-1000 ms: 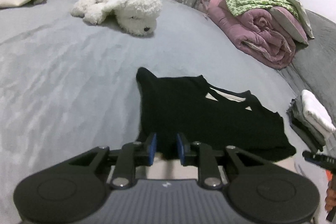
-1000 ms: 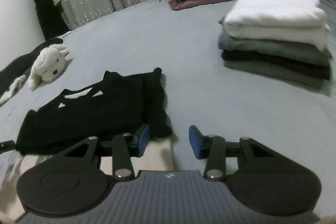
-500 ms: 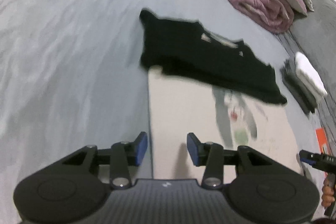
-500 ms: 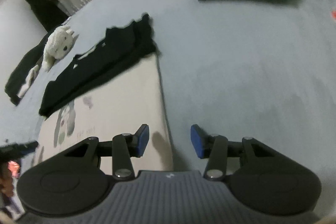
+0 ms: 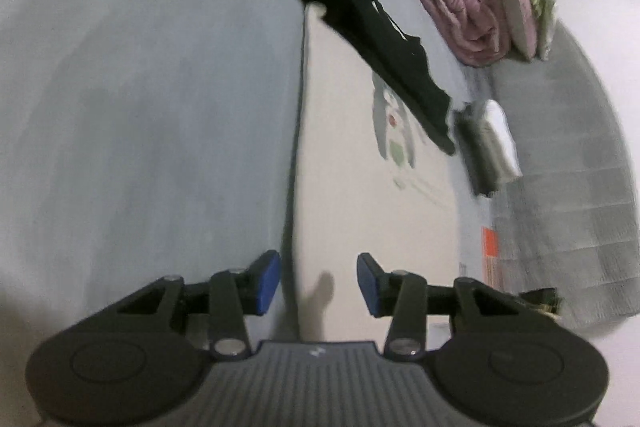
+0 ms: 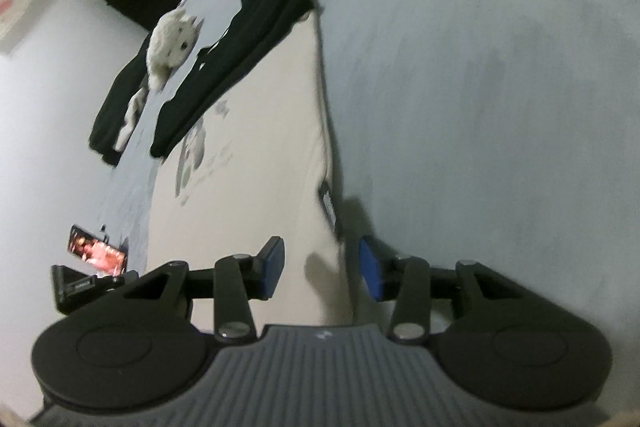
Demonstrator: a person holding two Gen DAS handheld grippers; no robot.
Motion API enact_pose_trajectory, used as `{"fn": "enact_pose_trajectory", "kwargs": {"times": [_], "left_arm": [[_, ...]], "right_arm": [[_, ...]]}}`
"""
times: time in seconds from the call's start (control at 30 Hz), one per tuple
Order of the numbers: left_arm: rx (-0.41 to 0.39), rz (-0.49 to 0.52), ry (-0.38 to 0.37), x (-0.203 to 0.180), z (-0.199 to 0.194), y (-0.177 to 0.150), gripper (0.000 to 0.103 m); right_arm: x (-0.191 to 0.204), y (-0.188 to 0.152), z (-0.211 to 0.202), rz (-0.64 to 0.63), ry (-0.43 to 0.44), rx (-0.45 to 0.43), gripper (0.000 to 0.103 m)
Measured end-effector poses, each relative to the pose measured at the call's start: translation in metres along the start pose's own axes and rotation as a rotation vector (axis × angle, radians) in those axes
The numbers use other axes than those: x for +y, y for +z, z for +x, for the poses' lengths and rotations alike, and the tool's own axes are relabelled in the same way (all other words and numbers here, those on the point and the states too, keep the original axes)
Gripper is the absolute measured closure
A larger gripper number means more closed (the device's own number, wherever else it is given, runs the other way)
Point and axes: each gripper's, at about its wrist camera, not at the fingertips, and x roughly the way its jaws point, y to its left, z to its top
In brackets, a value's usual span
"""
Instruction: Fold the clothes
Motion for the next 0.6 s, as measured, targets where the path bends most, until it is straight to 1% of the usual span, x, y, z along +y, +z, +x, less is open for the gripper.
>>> {"fn": "enact_pose_trajectory", "kwargs": {"times": [0.07,0.13,0.2,0.3,0.4,0.5,0.53,0.6], "left_arm": [[0.021,0.014,-0.024,0.000,0.001,-0.007,0.059],[0.051,0.042,-0.037,-0.002,0.002,-0.013,0.059],[0.064,0.062,-0.044,-0.005,0.002,-0.018,0.059],[0.061,0.048,-0.050,-0.004,0.003,-0.019,0.059],[0.093,0.042,-0.065,-0.007,0.009,-0.018,0.059],[0.107,0.040,-0.070,-0.008,0.013,-0.017,0.060],[0.111,0.039,-0.071,-0.008,0.014,-0.016,0.063],[0.121,0.032,-0.070,-0.007,0.014,-0.016,0.067]], "right_arm": [[0.000,-0.003,0.000,-0.001,0.013,0.017,0.059],[0.000,-0.005,0.001,-0.001,0.024,0.029,0.059],[-0.001,-0.007,0.001,0.006,0.037,0.037,0.059],[-0.005,-0.009,0.000,0.025,0.055,0.043,0.059],[-0.003,-0.011,0.000,0.021,0.060,0.056,0.059],[0.000,-0.012,0.003,0.004,0.068,0.079,0.059],[-0.001,-0.012,0.003,0.006,0.071,0.081,0.059],[-0.002,-0.013,0.003,0.014,0.069,0.084,0.065]]}}
